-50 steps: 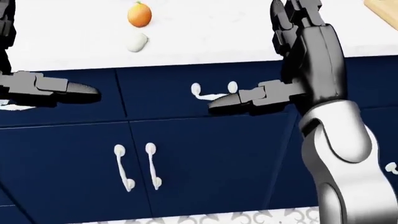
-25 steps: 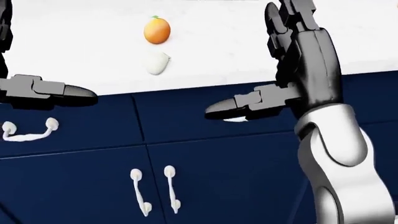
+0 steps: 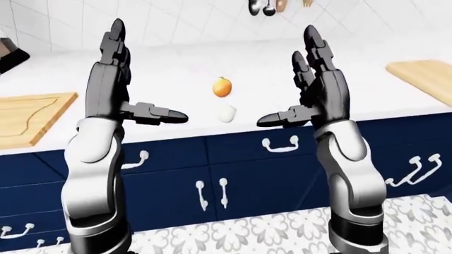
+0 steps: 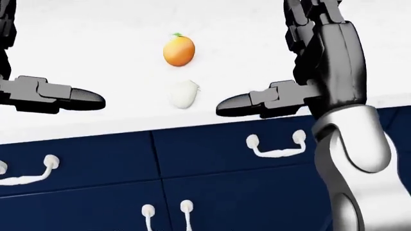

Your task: Place the eggplant and the orange on separate cutting boards.

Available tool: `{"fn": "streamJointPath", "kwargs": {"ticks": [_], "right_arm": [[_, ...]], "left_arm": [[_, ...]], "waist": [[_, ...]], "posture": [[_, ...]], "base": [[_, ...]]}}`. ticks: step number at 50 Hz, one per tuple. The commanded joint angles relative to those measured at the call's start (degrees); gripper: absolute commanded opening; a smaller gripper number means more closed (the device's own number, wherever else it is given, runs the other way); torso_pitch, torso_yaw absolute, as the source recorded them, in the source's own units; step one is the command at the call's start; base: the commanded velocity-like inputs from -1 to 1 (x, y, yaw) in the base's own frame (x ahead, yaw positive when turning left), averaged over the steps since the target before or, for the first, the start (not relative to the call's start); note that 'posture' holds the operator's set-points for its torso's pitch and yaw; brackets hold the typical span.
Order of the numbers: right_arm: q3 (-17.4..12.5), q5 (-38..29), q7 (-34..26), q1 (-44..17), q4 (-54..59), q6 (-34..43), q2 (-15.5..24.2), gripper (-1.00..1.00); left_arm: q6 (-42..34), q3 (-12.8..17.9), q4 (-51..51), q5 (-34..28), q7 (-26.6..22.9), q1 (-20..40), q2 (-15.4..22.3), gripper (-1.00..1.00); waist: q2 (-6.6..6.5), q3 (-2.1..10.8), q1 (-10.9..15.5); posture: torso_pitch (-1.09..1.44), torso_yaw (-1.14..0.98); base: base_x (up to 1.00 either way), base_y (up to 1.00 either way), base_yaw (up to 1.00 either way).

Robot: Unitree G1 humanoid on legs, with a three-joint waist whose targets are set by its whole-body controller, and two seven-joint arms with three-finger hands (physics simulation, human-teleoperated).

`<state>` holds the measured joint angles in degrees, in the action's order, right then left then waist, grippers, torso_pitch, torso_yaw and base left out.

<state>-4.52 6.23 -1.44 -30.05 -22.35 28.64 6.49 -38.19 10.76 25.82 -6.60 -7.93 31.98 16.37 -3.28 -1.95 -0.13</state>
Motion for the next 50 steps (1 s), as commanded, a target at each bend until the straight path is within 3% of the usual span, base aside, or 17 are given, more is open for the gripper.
{"fn": "streamJointPath", "kwargs": {"ticks": [1,4,7,16,17,19,25,28,30,33,37,40,41,42,43,45,50], "right_arm": [[-0.6,0.2,-0.1,-0.8,-1.4,-0.7,0.6,1.00],[-0.5,0.3,0.1,-1.5,-0.6,-0.7,0.6,1.00],[-0.3,0.1,-0.2,-0.4,0.6,-3.1,0.2,1.00],[-0.3,1.0,0.4,-0.8,0.6,-2.9,0.3,1.00],[-0.5,1.2,0.6,-1.9,0.1,-1.5,0.5,1.00],[-0.3,1.0,0.3,-0.6,0.4,-3.0,0.4,1.00],[-0.4,1.1,0.5,-0.7,0.7,-2.9,0.3,1.00],[-0.1,0.9,0.3,0.2,0.9,-3.9,0.0,1.00],[-0.3,1.1,0.4,-0.8,0.0,-2.1,0.3,1.00],[0.0,0.7,0.3,0.2,0.6,-3.6,-0.1,1.00],[0.1,0.4,0.0,1.1,0.6,-4.4,-0.2,1.00],[0.2,0.4,-0.4,1.5,0.0,-4.4,-0.3,1.00],[0.2,0.3,-0.5,1.5,-0.1,-4.2,-0.3,1.00],[0.2,0.2,-0.6,1.6,0.3,-4.6,-0.3,1.00],[0.1,0.2,-0.4,1.2,0.2,-5.0,-0.5,1.00],[0.6,-1.0,-1.0,1.3,0.1,-4.7,-0.1,1.00],[0.3,-2.9,-0.7,0.1,0.0,-3.9,0.4,1.00]], "left_arm": [[0.7,0.2,1.4,-0.2,0.1,1.1,0.2,1.00],[0.5,0.3,1.2,-0.2,0.0,1.7,0.3,1.00],[0.4,0.1,0.9,-0.2,-0.1,2.2,0.4,1.00],[0.6,0.1,0.7,-0.1,-0.2,2.3,0.5,1.00],[0.7,0.0,0.6,-0.2,-0.2,2.3,0.4,1.00],[0.8,0.1,0.2,-0.1,-0.2,2.7,0.5,1.00],[0.6,0.1,0.6,-0.3,-0.2,2.4,0.5,1.00],[1.1,-0.3,0.2,-0.4,0.0,2.3,0.2,1.00],[1.1,-0.2,0.4,-0.4,-0.1,2.1,0.1,1.00],[1.3,-0.2,0.5,-0.6,-0.1,1.8,0.1,1.00],[1.0,0.0,1.1,-0.6,-0.3,1.4,0.1,1.00],[1.1,0.0,1.2,-0.7,-0.3,1.3,0.1,1.00],[1.2,0.1,1.1,-0.7,-0.3,1.2,0.1,1.00],[1.3,0.0,1.0,-0.8,-0.3,1.2,0.1,1.00],[1.2,0.1,0.9,-0.8,-0.3,1.5,0.2,1.00],[1.1,0.1,0.7,-0.8,-0.3,1.8,0.4,1.00],[0.9,0.3,0.5,-0.6,-0.5,2.4,0.7,1.00]], "waist": [[0.03,0.56,-0.2],[1.67,0.53,0.0],[4.81,0.47,0.2],[3.33,1.77,0.3],[2.94,3.08,0.2],[2.69,1.51,0.2],[3.86,0.57,0.1],[3.49,0.84,0.2],[4.64,0.90,0.4],[4.57,1.25,0.4],[2.85,0.26,0.0],[-0.81,1.27,-0.5],[-0.39,1.70,-0.5],[-0.48,1.10,-0.1],[-1.22,-0.40,-0.3],[-0.55,0.53,-0.5],[1.85,-0.98,-0.1]], "posture": [[0.00,0.00],[0.00,0.00],[0.00,0.00],[0.00,0.00],[0.00,0.00],[0.00,0.00],[0.00,0.00],[0.00,0.00],[0.00,0.00],[0.00,0.00],[0.00,0.00],[0.00,0.00],[0.00,0.00],[0.00,0.00],[0.00,0.00],[0.00,0.00],[0.00,0.00]], "base": [[0.02,0.00,0.00],[0.02,0.00,0.00],[0.00,0.00,0.00],[0.00,0.00,0.00],[0.06,0.00,0.00],[0.14,0.00,0.00],[0.17,0.00,0.00],[0.18,0.00,0.00],[0.19,0.00,0.00],[0.18,0.00,0.00],[0.19,0.00,0.00],[0.18,0.00,0.00],[0.15,0.00,0.00],[0.15,0.00,0.00],[0.00,0.00,0.00],[0.00,0.00,0.00],[0.00,0.00,0.00]]}}
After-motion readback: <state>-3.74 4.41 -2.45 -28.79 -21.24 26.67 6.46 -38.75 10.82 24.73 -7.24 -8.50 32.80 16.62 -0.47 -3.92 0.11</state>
